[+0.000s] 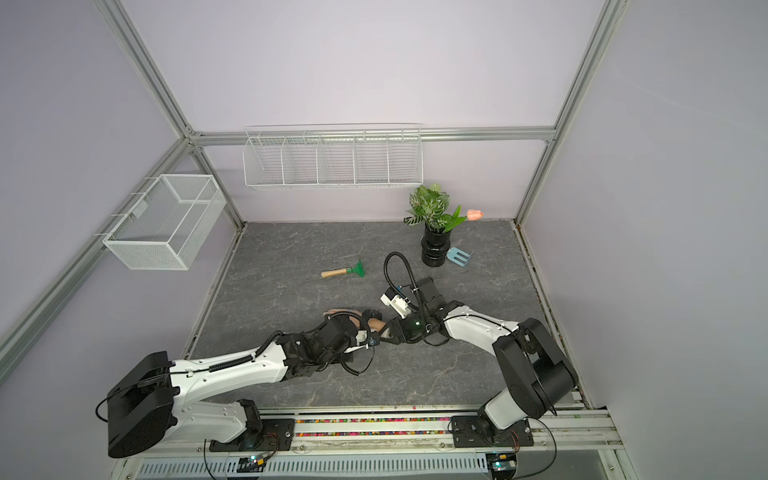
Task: Take off the watch
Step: Adjust the hand at the center of the board.
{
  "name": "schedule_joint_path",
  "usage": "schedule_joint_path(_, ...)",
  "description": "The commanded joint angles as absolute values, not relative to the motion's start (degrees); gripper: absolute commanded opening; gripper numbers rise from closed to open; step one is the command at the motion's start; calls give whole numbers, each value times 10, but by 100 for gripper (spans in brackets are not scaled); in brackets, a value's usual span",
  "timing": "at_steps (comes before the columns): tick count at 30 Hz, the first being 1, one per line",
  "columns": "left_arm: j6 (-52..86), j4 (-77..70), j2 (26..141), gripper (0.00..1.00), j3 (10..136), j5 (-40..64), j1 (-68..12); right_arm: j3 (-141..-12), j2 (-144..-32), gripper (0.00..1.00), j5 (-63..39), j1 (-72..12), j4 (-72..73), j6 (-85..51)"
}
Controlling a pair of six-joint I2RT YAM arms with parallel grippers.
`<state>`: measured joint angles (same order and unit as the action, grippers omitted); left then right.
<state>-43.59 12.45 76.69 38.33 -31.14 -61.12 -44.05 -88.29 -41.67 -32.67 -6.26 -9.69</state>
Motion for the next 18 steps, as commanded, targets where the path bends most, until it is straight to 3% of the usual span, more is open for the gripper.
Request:
schedule_joint_path(1,-457,-11,798,89,368,-435,-613,-456,-869,23,-458,-322,-41,-97)
schedule_joint_path(5,-448,-29,812,78,360,-456,-612,-459,-877,23,-456,-319,-48,-96)
schedule_joint_path(10,-412,45,801,38,378,-417,-612,-463,-881,26,-448,-318,-58,-91)
schedule_joint_path(14,-402,84,769,16,380,-381,-611,-463,-868,46,-432,-318,-61,-86)
schedule_joint_path(18,-393,125,744,9,392,-351,-609,-456,-837,69,-395,-318,-58,-83)
